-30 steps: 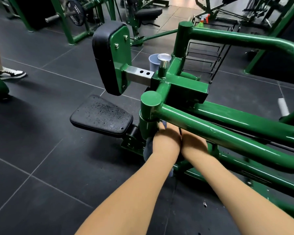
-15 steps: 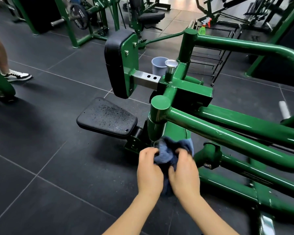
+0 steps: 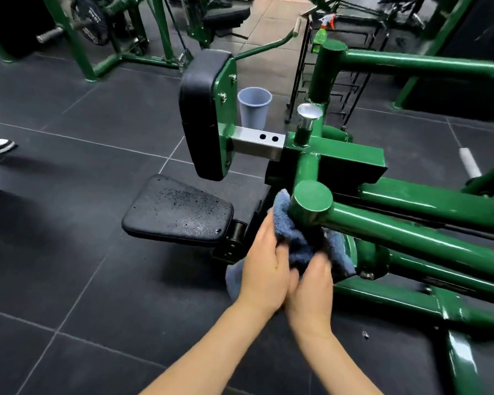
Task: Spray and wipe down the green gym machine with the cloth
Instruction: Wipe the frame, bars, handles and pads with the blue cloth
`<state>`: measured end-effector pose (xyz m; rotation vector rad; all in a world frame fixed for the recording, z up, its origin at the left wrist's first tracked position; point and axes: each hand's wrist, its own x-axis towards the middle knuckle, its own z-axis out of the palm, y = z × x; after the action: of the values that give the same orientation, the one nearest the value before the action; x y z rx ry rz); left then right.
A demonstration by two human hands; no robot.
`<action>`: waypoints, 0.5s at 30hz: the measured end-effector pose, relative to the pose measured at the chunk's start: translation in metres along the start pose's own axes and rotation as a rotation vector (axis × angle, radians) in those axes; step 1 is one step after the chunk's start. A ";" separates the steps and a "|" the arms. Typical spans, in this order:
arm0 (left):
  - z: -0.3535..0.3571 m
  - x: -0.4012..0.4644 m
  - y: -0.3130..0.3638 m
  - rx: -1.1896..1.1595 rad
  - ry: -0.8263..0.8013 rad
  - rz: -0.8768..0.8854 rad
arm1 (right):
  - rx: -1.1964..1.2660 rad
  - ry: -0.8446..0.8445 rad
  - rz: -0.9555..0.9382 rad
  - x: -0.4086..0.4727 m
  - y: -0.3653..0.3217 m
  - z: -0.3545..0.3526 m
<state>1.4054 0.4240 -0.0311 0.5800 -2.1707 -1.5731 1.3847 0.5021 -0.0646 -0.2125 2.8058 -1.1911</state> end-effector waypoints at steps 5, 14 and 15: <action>-0.005 0.008 -0.043 0.192 -0.210 -0.341 | -0.109 0.079 0.031 0.000 0.004 0.019; -0.011 0.007 0.013 -0.124 0.009 0.113 | 0.429 0.335 0.022 -0.012 -0.040 0.003; -0.012 0.012 0.014 -0.121 0.005 0.151 | 0.439 0.364 0.032 -0.009 -0.042 0.008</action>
<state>1.4008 0.4118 -0.0132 0.3734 -2.0471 -1.6056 1.3983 0.4689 -0.0391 0.0908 2.7075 -1.9653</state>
